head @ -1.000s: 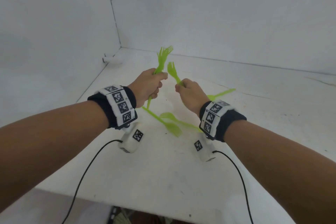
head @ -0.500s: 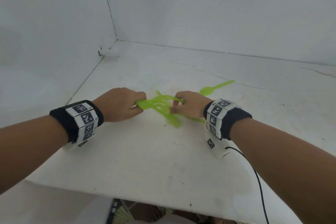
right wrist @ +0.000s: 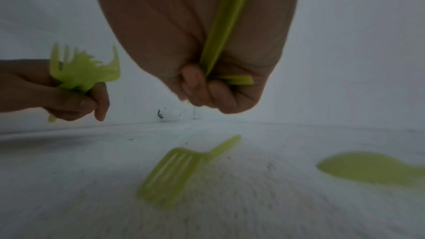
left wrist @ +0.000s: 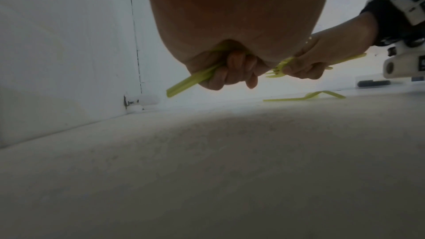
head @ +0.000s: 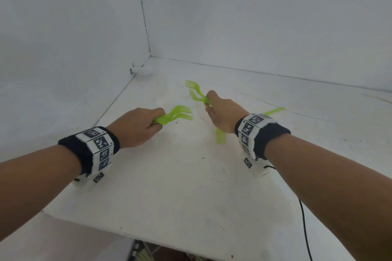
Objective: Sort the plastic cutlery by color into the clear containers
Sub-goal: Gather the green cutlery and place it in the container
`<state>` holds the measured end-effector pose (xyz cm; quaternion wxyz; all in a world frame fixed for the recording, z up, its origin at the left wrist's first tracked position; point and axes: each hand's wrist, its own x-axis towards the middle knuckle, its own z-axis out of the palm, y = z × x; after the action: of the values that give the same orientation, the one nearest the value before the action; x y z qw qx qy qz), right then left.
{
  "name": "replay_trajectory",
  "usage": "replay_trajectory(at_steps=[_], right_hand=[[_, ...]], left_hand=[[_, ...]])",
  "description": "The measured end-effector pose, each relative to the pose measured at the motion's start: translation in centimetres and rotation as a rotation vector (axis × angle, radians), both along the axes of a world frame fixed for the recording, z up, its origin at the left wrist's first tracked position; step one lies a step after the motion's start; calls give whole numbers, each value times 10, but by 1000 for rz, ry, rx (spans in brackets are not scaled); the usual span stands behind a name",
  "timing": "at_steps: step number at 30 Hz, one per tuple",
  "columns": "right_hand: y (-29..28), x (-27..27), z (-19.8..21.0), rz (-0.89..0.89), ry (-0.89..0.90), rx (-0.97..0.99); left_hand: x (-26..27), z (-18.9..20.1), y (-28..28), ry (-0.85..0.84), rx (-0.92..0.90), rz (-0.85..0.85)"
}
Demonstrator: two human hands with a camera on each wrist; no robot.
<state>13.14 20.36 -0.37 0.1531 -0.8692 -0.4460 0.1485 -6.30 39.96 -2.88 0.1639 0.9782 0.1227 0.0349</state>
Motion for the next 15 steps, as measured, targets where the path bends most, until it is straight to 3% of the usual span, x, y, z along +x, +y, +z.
replay_trajectory(at_steps=[8, 15], right_hand=[[-1, 22, 4, 163, -221, -441], [-3, 33, -1, 198, -165, -399]], left_hand=[[4, -2, -1, 69, 9, -29], [12, 4, -10, 28, -174, 6]])
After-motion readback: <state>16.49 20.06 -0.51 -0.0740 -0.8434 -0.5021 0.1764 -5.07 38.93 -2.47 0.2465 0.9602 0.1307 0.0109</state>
